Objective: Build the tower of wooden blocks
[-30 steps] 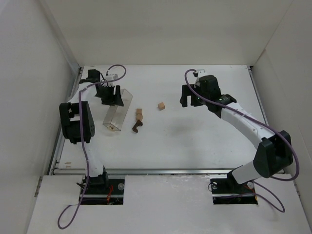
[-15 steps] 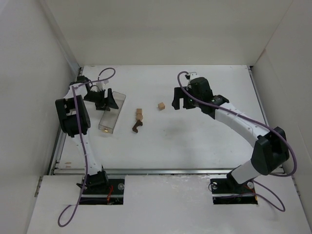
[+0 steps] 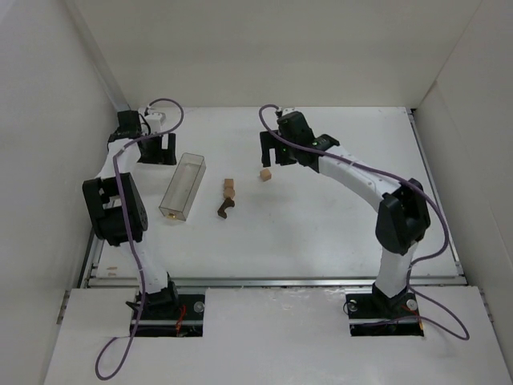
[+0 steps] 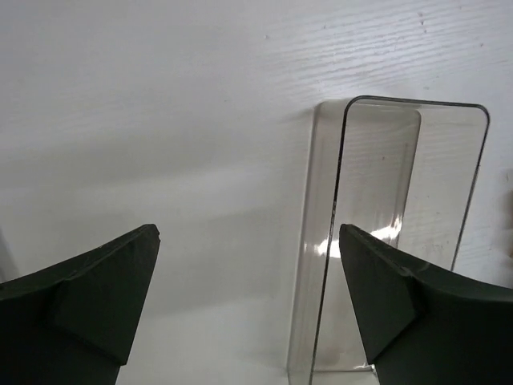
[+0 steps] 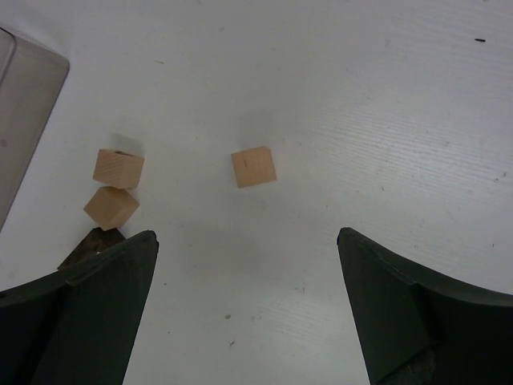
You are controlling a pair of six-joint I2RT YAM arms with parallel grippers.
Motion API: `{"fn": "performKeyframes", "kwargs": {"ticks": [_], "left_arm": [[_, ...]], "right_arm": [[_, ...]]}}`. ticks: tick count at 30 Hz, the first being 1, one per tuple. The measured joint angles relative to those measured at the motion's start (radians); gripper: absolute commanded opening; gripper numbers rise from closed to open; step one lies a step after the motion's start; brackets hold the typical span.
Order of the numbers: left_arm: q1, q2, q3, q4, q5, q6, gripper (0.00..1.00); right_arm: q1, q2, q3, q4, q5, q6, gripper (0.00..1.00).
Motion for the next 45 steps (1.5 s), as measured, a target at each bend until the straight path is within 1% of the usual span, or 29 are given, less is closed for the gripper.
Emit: {"fn": "performKeyframes", "kwargs": {"ticks": [1, 5, 6, 9, 10, 12, 15, 17, 18, 19, 21, 23, 26, 27, 32, 35, 36, 42, 43, 44, 45], "left_arm": [[-0.008, -0.028, -0.014, 0.011, -0.026, -0.003, 0.9], [-0.072, -0.122, -0.009, 0.011, -0.098, -0.003, 0.76], [-0.097, -0.137, 0.003, 0.008, -0.11, 0.0, 0.69], [-0.18, -0.156, 0.045, -0.014, -0.127, 0.018, 0.54], [-0.21, -0.159, 0.056, -0.026, -0.129, 0.024, 0.47], [-0.272, -0.162, 0.064, -0.054, -0.128, 0.036, 0.42], [-0.38, -0.168, 0.05, -0.109, -0.134, 0.05, 0.41], [-0.462, -0.188, -0.003, -0.132, -0.154, 0.055, 0.44], [-0.5, -0.198, -0.036, -0.147, -0.164, 0.055, 0.46], [-0.544, -0.209, -0.075, -0.156, -0.176, 0.055, 0.55], [-0.619, -0.221, -0.148, -0.182, -0.188, 0.046, 0.65], [-0.671, -0.22, -0.199, -0.199, -0.193, 0.032, 0.67], [-0.694, -0.203, -0.229, -0.219, -0.196, 0.007, 0.67], [-0.691, -0.194, -0.229, -0.216, -0.2, -0.003, 0.65], [-0.678, -0.151, -0.23, -0.201, -0.205, -0.037, 0.61], [-0.679, -0.143, -0.253, -0.182, -0.222, -0.052, 0.59], [-0.679, -0.141, -0.264, -0.177, -0.232, -0.057, 0.57], [-0.675, -0.109, -0.319, -0.162, -0.288, -0.093, 0.5], [-0.674, -0.107, -0.327, -0.156, -0.292, -0.097, 0.48], [-0.673, -0.106, -0.335, -0.152, -0.299, -0.101, 0.38], [-0.673, -0.106, -0.342, -0.15, -0.304, -0.107, 0.31]], "right_arm": [[0.005, 0.031, 0.031, -0.02, 0.004, -0.007, 0.99], [0.013, 0.142, 0.128, -0.08, 0.011, -0.029, 0.99], [0.015, 0.16, 0.138, -0.087, 0.01, -0.029, 0.99], [0.018, 0.178, 0.137, -0.095, 0.0, -0.023, 0.98], [0.018, 0.177, 0.134, -0.09, -0.007, -0.02, 0.98], [0.017, 0.174, 0.129, -0.078, -0.021, -0.014, 0.98], [0.013, 0.163, 0.098, -0.051, -0.041, -0.006, 0.97], [0.01, 0.143, 0.057, -0.037, -0.051, -0.003, 0.95], [0.005, 0.128, 0.03, -0.029, -0.055, 0.002, 0.95], [0.001, 0.115, 0.006, -0.028, -0.056, 0.006, 0.95], [-0.013, 0.095, -0.036, -0.022, -0.057, 0.02, 0.95], [-0.034, 0.079, -0.071, -0.017, -0.061, 0.037, 0.94], [-0.08, 0.066, -0.111, -0.006, -0.068, 0.07, 0.93], [-0.095, 0.061, -0.121, -0.006, -0.072, 0.08, 0.93], [-0.153, 0.02, -0.188, 0.008, -0.077, 0.124, 0.93], [-0.159, 0.002, -0.209, 0.017, -0.079, 0.141, 0.93], [-0.159, -0.002, -0.212, 0.021, -0.08, 0.145, 0.93], [-0.159, -0.006, -0.219, 0.025, -0.089, 0.156, 0.93], [-0.159, -0.006, -0.219, 0.025, -0.09, 0.158, 0.93], [-0.159, -0.006, -0.22, 0.025, -0.09, 0.159, 0.93], [-0.159, -0.006, -0.22, 0.025, -0.091, 0.159, 0.93]]}}
